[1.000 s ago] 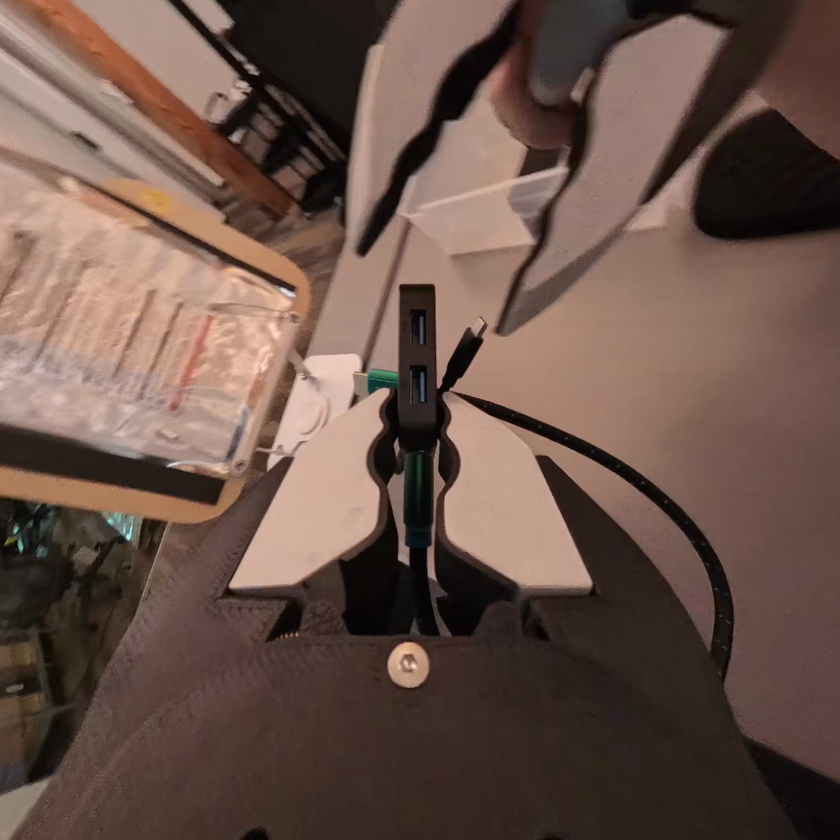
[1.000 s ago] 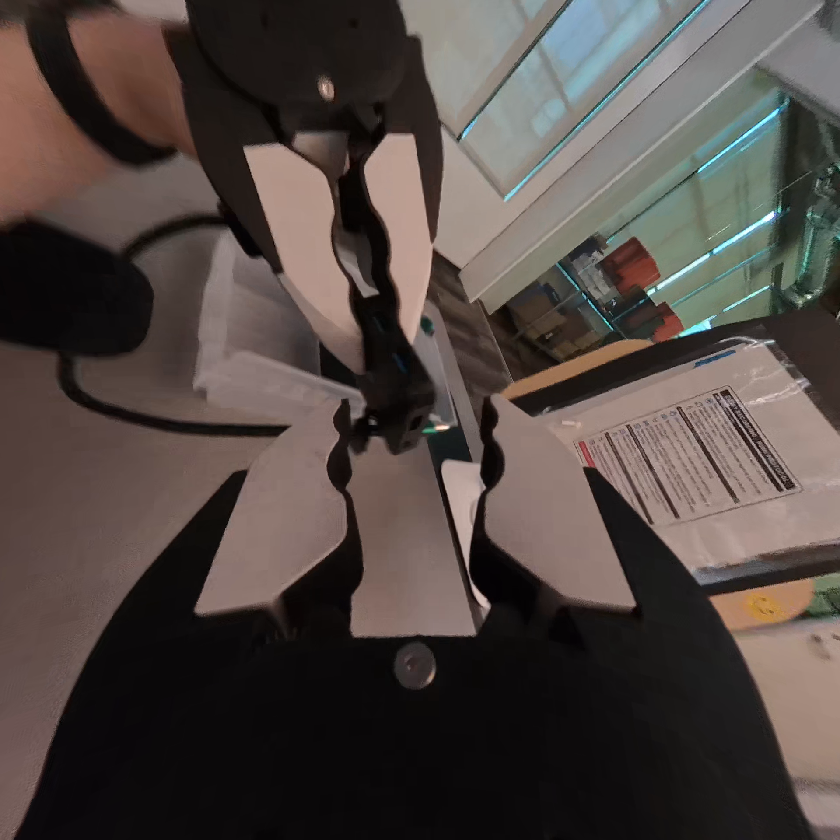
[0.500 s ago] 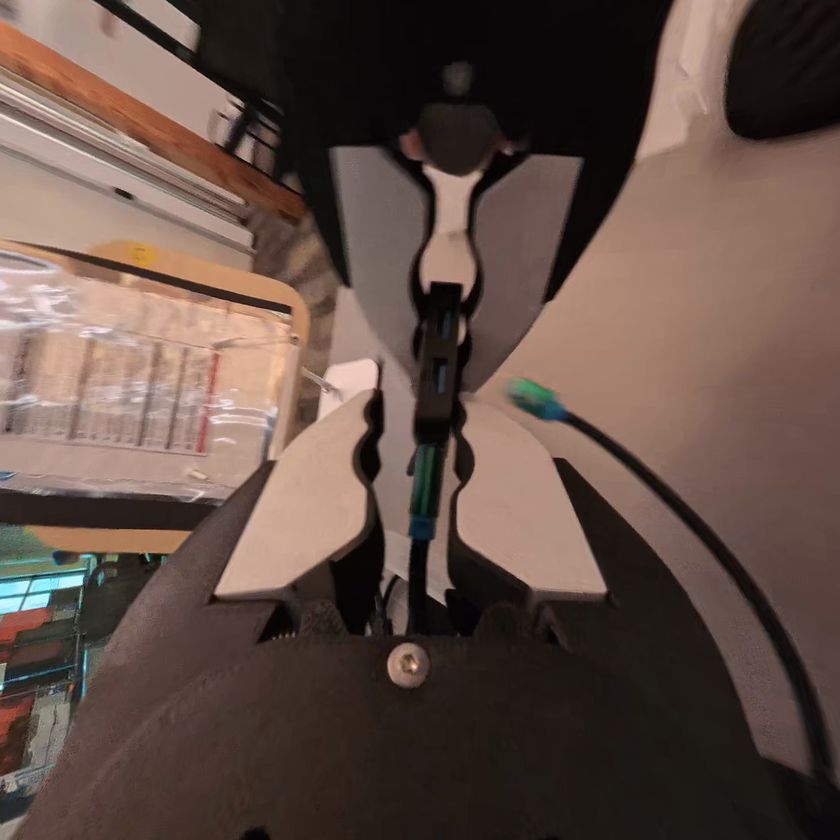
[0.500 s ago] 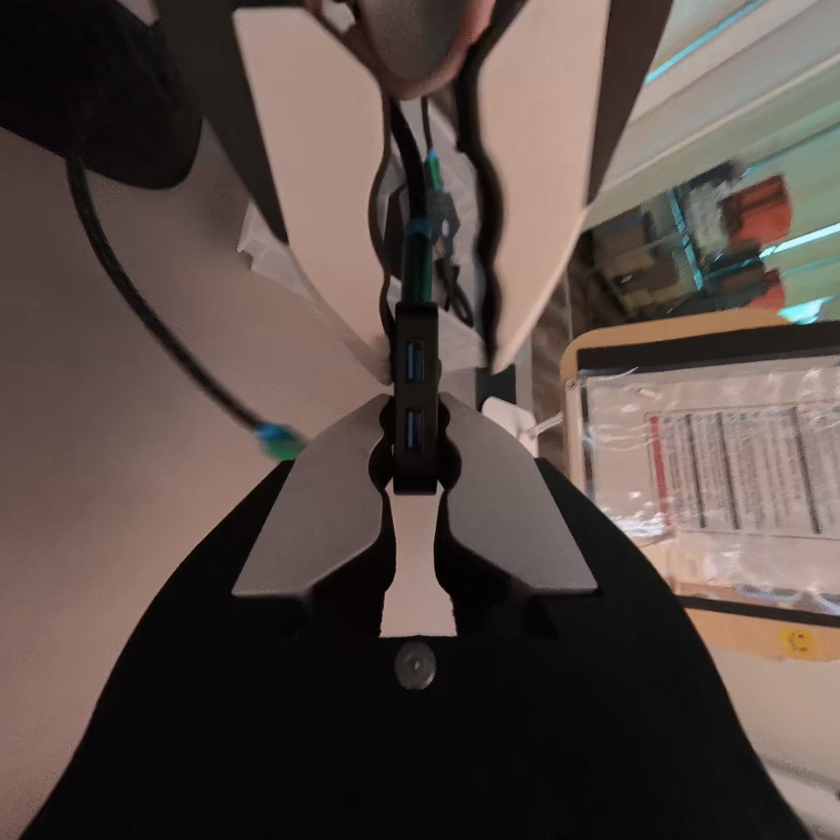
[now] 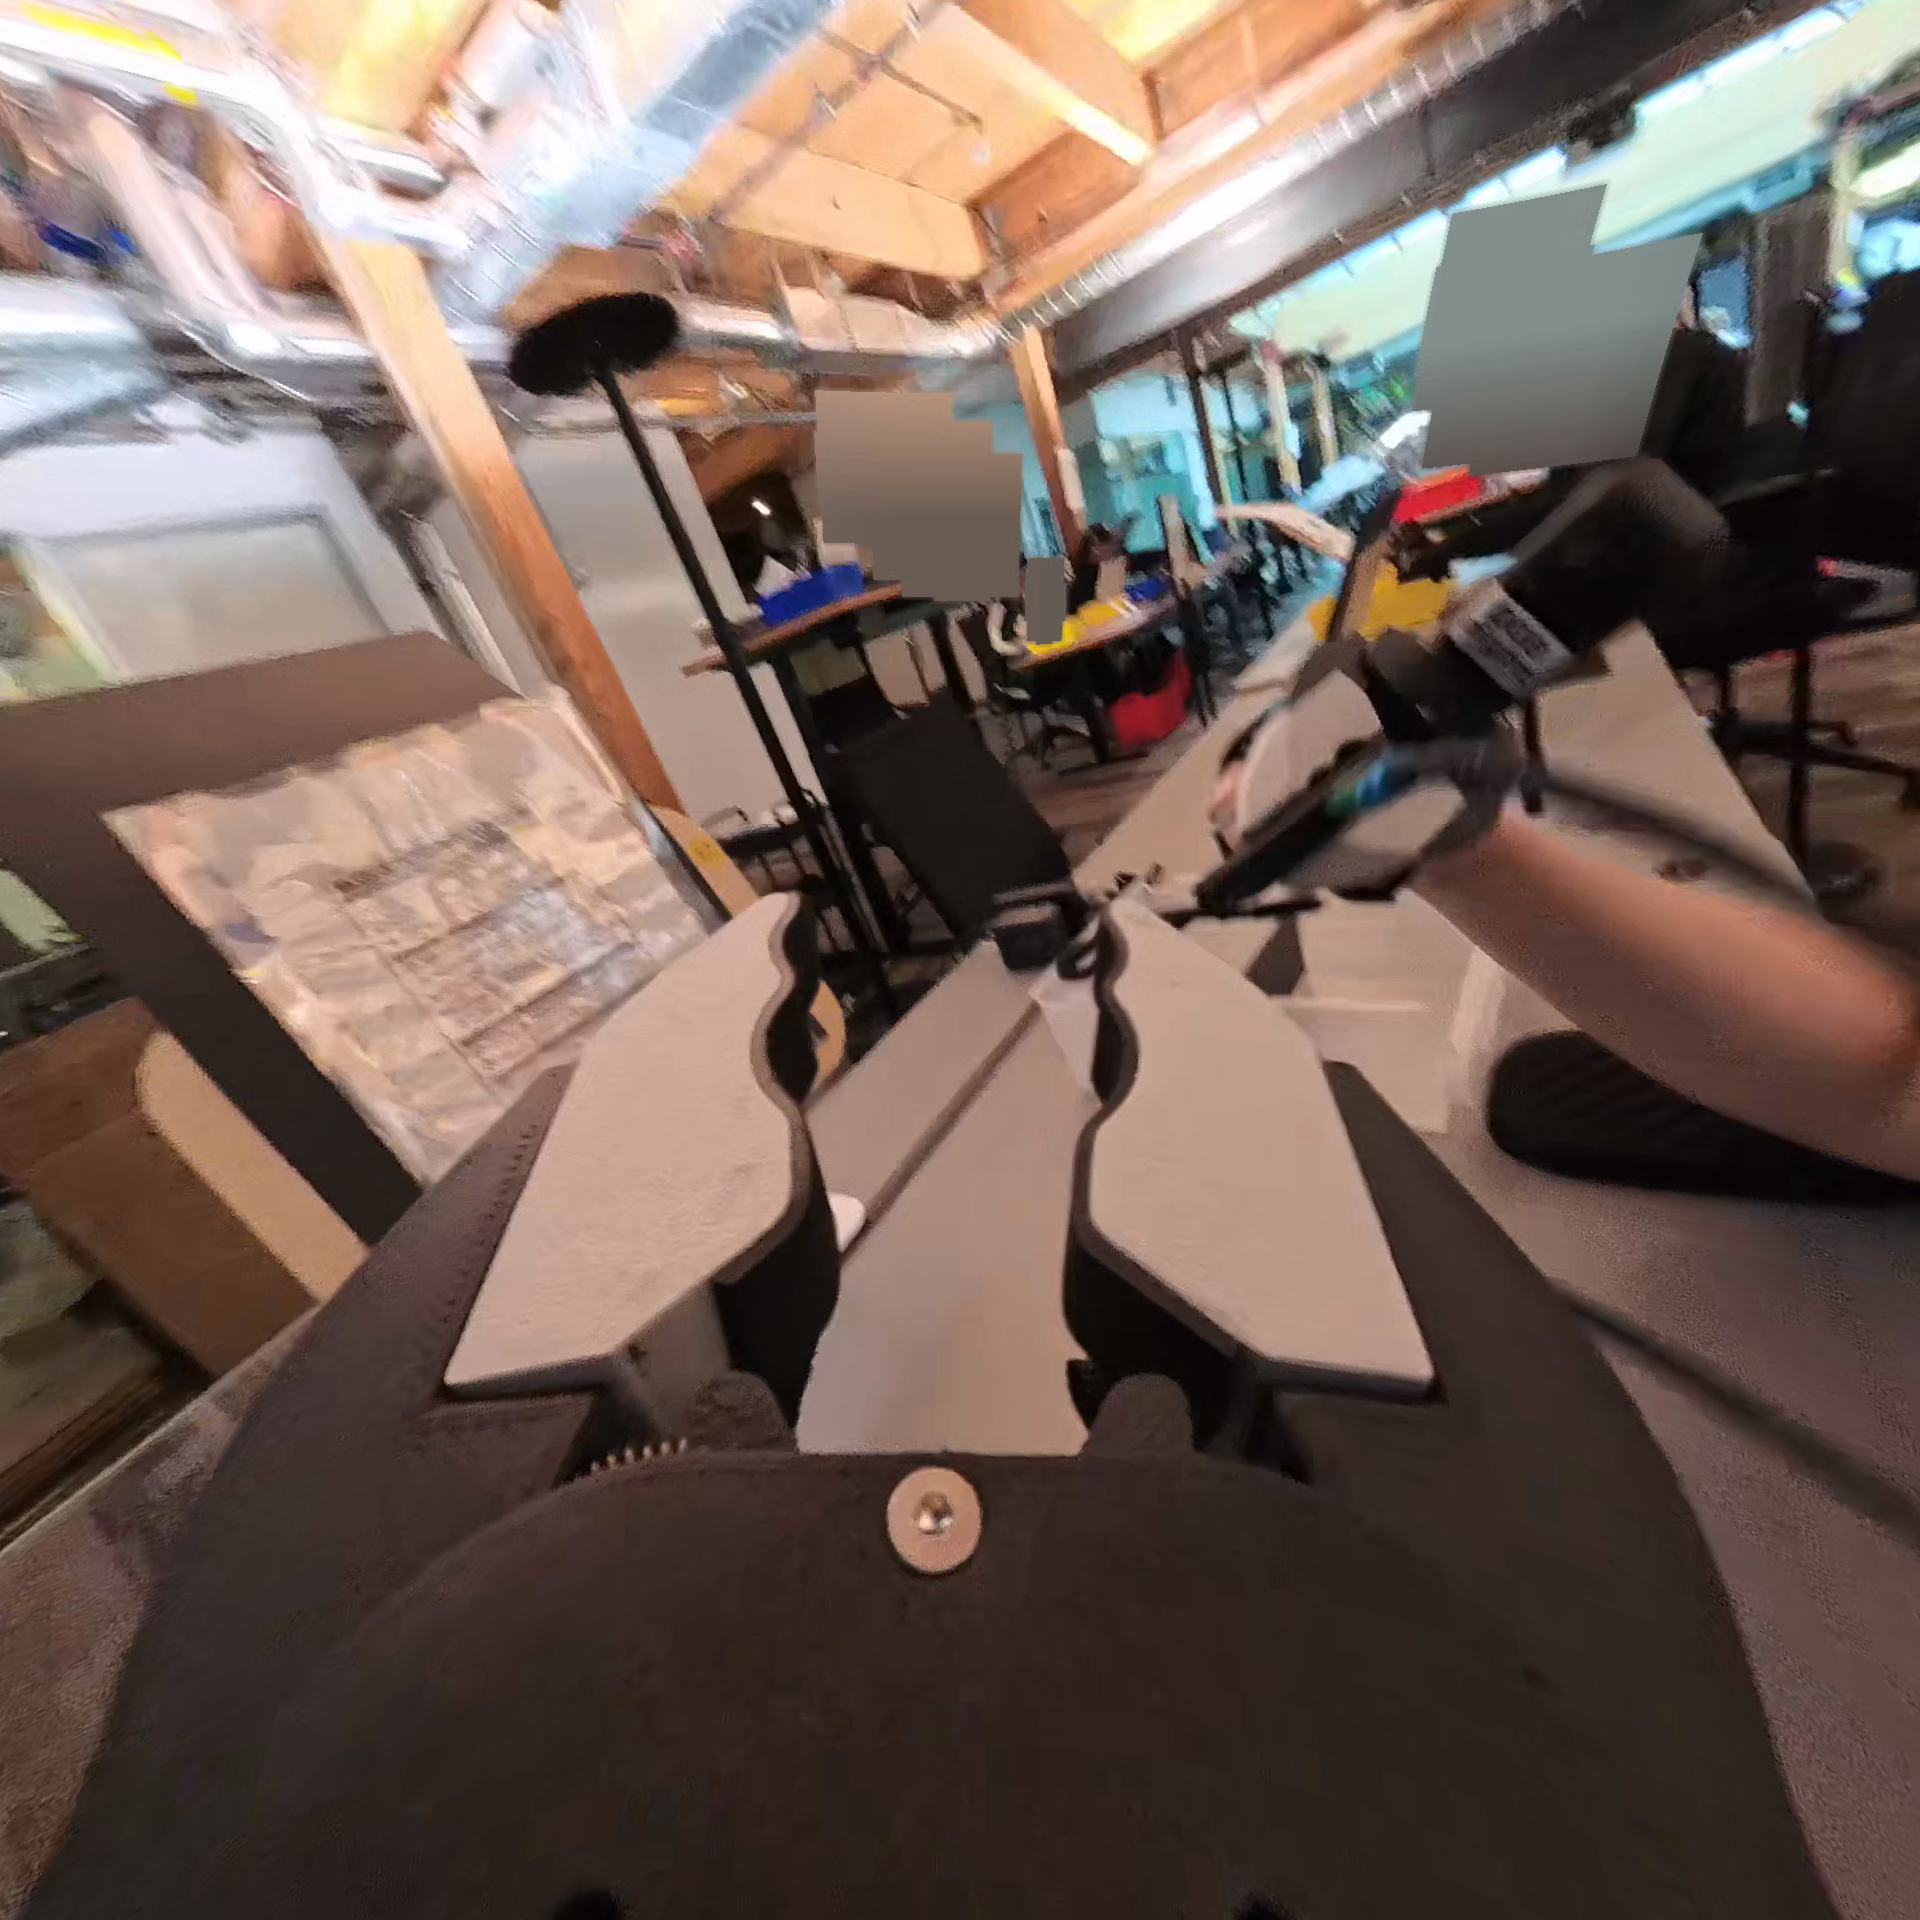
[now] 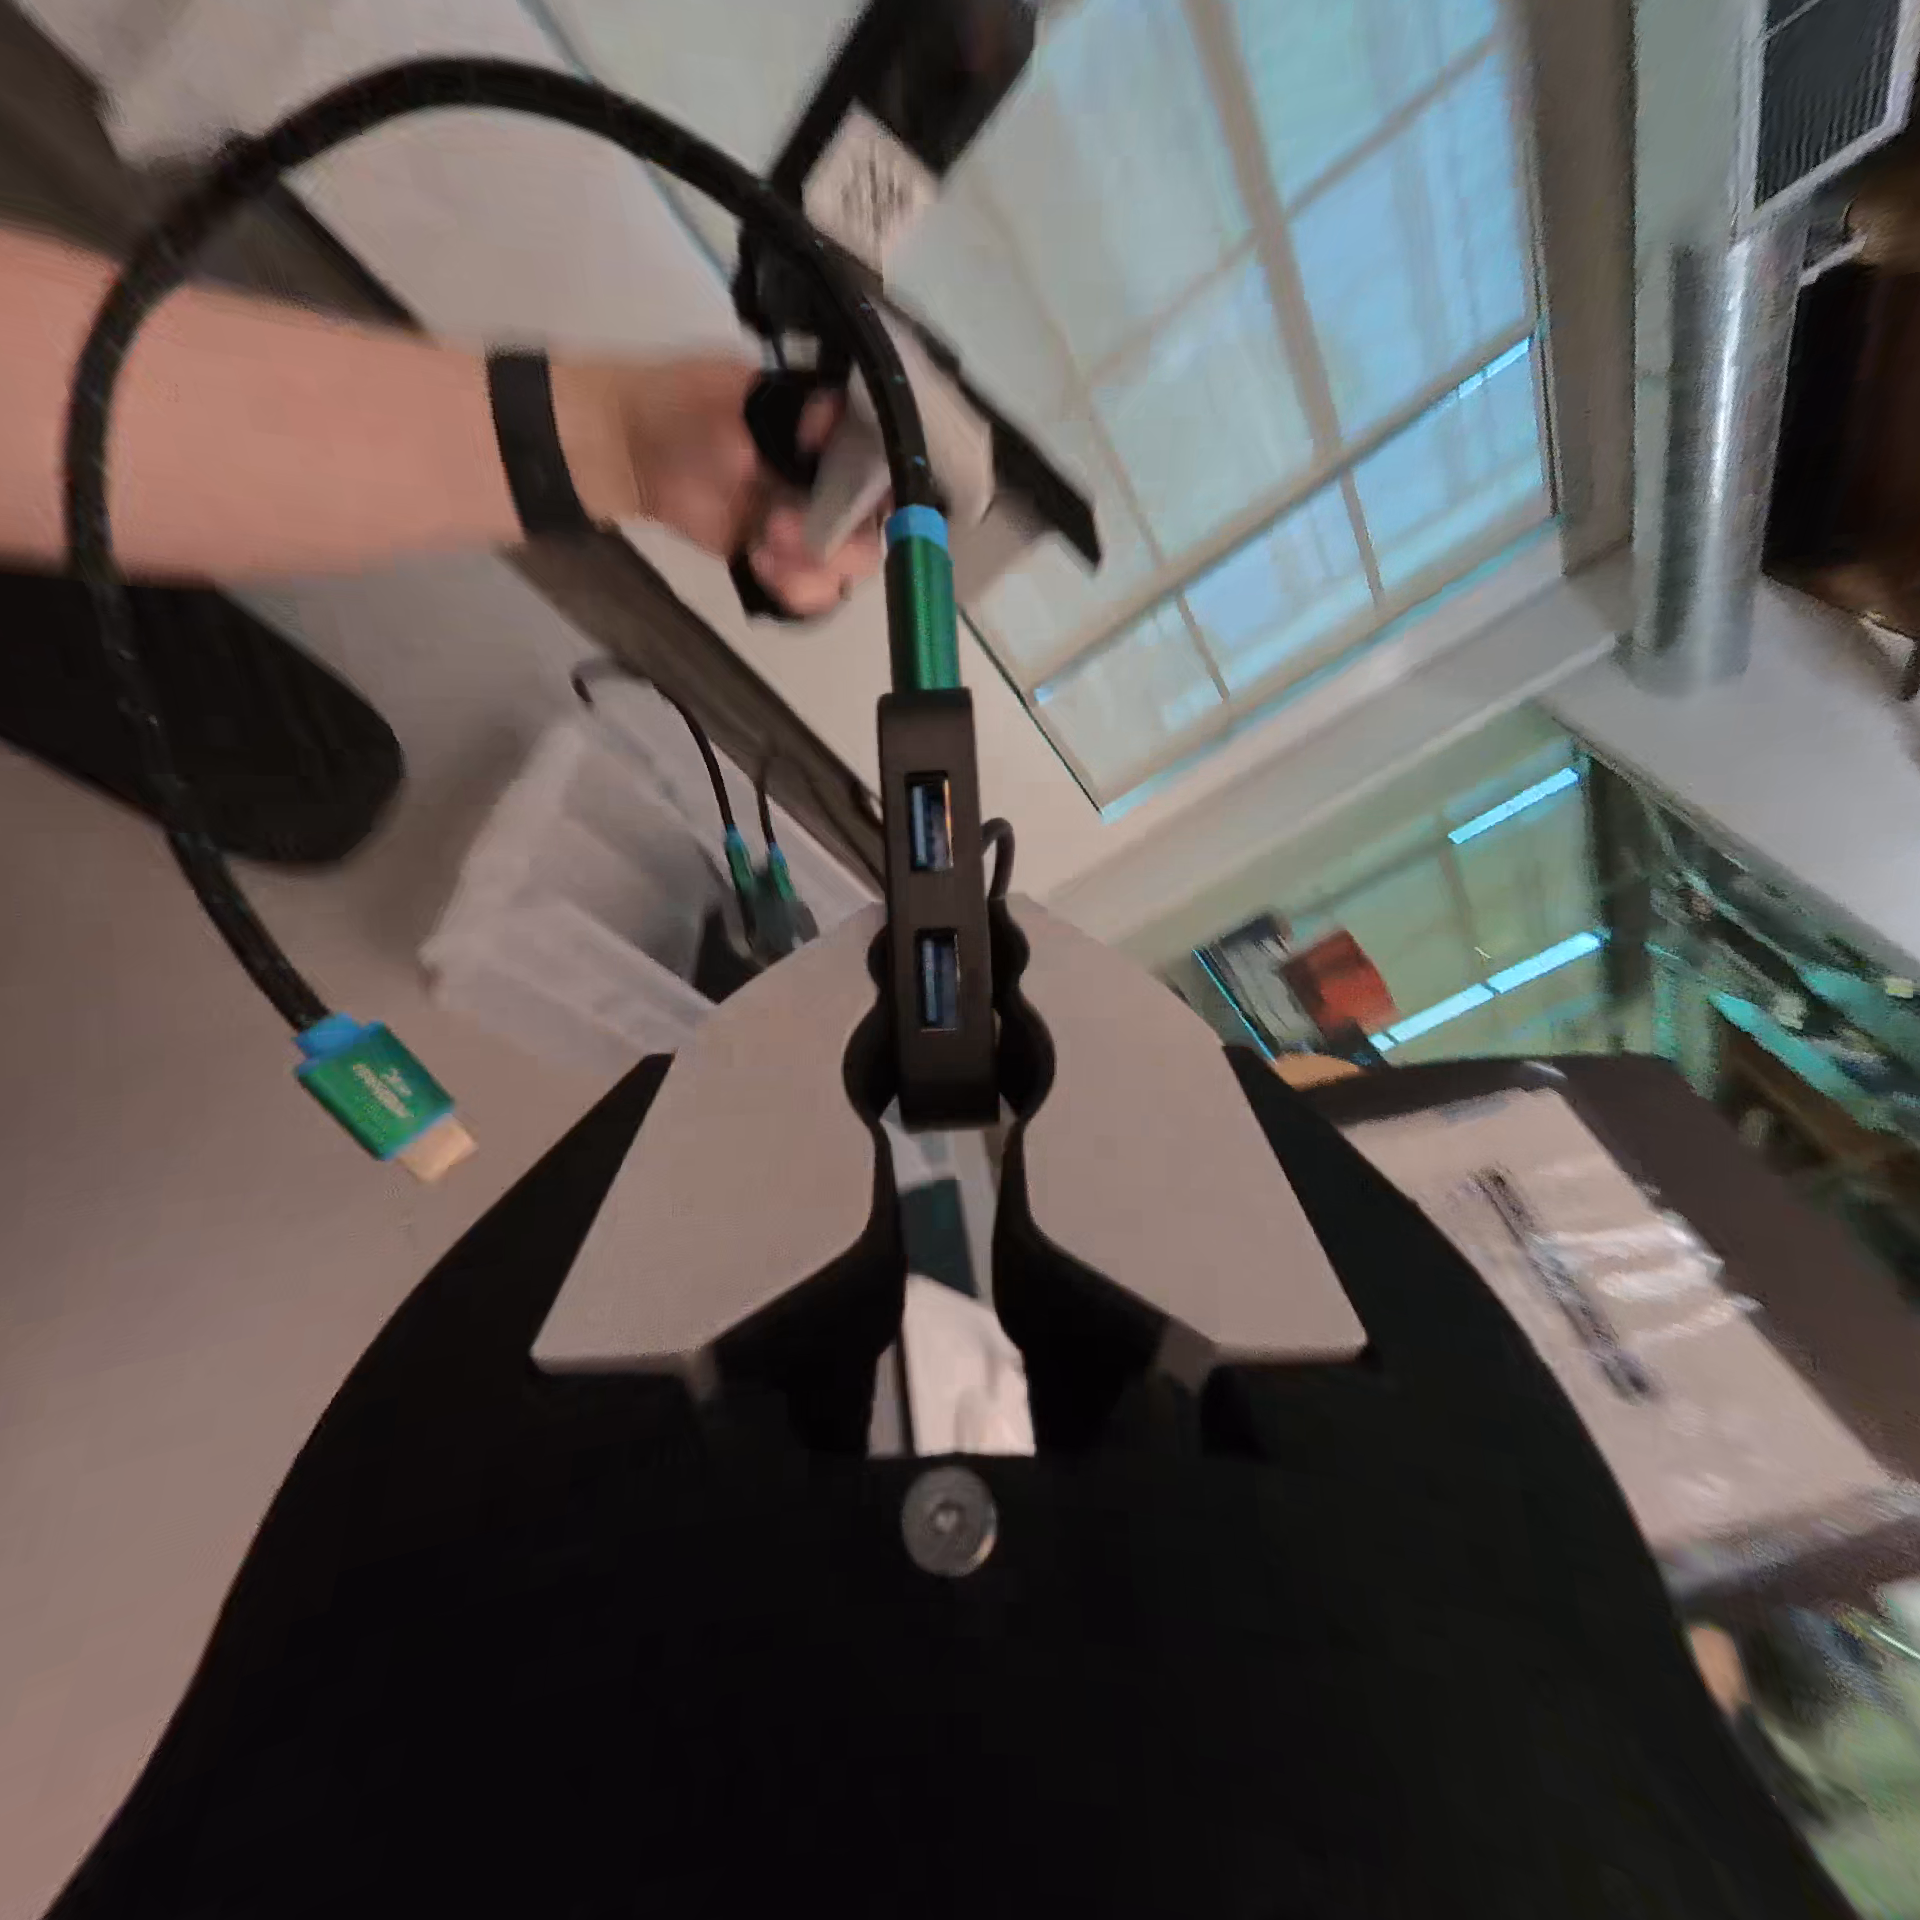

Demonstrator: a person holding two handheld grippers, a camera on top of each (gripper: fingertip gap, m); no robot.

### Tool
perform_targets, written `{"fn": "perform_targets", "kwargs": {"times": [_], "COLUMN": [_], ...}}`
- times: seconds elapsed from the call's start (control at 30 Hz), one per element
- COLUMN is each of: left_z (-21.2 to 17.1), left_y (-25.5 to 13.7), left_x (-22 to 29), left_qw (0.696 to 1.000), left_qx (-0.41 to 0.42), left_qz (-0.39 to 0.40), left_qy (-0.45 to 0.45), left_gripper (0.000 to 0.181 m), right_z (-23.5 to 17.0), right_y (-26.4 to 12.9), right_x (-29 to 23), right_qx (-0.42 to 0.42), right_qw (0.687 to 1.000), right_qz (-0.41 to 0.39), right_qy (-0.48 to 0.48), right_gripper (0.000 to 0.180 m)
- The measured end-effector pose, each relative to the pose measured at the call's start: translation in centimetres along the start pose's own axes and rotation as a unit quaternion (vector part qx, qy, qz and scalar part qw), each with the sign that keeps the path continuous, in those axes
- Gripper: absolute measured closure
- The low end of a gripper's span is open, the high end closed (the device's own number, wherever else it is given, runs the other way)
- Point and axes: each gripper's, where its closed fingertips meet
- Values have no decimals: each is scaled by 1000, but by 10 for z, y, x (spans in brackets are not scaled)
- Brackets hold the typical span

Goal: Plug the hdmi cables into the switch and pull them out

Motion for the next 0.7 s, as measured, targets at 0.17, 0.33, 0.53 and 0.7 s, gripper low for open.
{"fn": "perform_targets", "kwargs": {"times": [0.17, 0.33, 0.53, 0.7], "left_z": [-20, -31, -14, -28], "left_y": [39, 69, 75, 70], "left_x": [58, 78, 80, 91], "left_qw": [992, 990, 992, 985], "left_qx": [-38, -52, 49, 1], "left_qz": [-110, -124, -112, -161], "left_qy": [50, 41, 30, 56], "left_gripper": [114, 106, 141, 167], "right_z": [18, 23, 9, -5], "right_y": [8, 14, 24, 30], "right_x": [-10, -11, -14, -21], "right_qx": [119, 216, 262, 241], "right_qw": [988, 956, 925, 922], "right_qz": [46, 64, 81, 99], "right_qy": [91, 186, 265, 288], "right_gripper": [165, 165, 165, 164]}}
Point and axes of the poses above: each gripper's, where its closed fingertips meet, y out along the fingers, z out of its top, x = y × z across the jaws, and after that the axes turned 5 degrees about y, right-handed
